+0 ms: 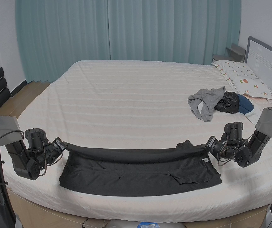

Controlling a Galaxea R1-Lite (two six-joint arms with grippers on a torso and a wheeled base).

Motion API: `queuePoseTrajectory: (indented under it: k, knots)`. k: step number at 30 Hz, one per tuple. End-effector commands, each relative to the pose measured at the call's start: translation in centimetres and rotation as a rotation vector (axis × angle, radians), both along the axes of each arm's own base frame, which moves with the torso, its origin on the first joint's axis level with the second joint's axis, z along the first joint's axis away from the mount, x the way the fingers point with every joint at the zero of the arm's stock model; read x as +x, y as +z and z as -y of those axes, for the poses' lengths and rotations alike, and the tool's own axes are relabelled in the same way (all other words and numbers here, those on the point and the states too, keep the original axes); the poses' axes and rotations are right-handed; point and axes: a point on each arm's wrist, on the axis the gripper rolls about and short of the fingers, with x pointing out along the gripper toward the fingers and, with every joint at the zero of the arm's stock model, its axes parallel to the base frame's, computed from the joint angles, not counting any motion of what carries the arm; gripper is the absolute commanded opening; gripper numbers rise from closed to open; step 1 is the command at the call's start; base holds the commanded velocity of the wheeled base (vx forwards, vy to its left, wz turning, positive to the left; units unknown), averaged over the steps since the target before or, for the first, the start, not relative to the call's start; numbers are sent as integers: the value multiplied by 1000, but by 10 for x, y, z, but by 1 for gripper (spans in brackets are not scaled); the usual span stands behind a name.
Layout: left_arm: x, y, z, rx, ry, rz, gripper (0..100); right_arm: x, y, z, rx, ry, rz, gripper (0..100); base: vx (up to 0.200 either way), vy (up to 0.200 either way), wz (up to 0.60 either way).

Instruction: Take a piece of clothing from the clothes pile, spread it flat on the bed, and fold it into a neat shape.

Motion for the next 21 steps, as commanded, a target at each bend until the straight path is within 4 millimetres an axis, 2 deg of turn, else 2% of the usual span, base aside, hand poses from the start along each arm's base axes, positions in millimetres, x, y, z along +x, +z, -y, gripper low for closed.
queuePoseTrajectory:
  k: [1, 4, 8, 15, 16, 17, 21]
  knots:
    - [24, 23, -3, 8, 9, 125, 0, 23, 24, 4, 12, -45, 142, 0, 0, 0, 0]
    - [35, 34, -5, 21, 39, 186, 0, 31, 35, 4, 13, -65, 233, 0, 0, 0, 0]
    - [40, 39, -7, 27, 62, 218, 0, 30, 32, 3, 9, -65, 266, 0, 0, 0, 0]
    - [26, 15, -6, 28, 56, 172, 0, 11, 8, 6, -40, -44, 178, 0, 0, 0, 0]
    - [16, 8, -7, 34, 48, 152, 0, 3, 2, 9, -72, -22, 151, 0, 0, 0, 0]
    - [16, 7, -7, 33, 47, 150, 0, 2, 1, 9, -75, -20, 149, 0, 0, 0, 0]
    - [-6, -14, -6, 95, -12, 58, 0, -12, -9, 9, -116, 29, 96, 0, 0, 0, 0]
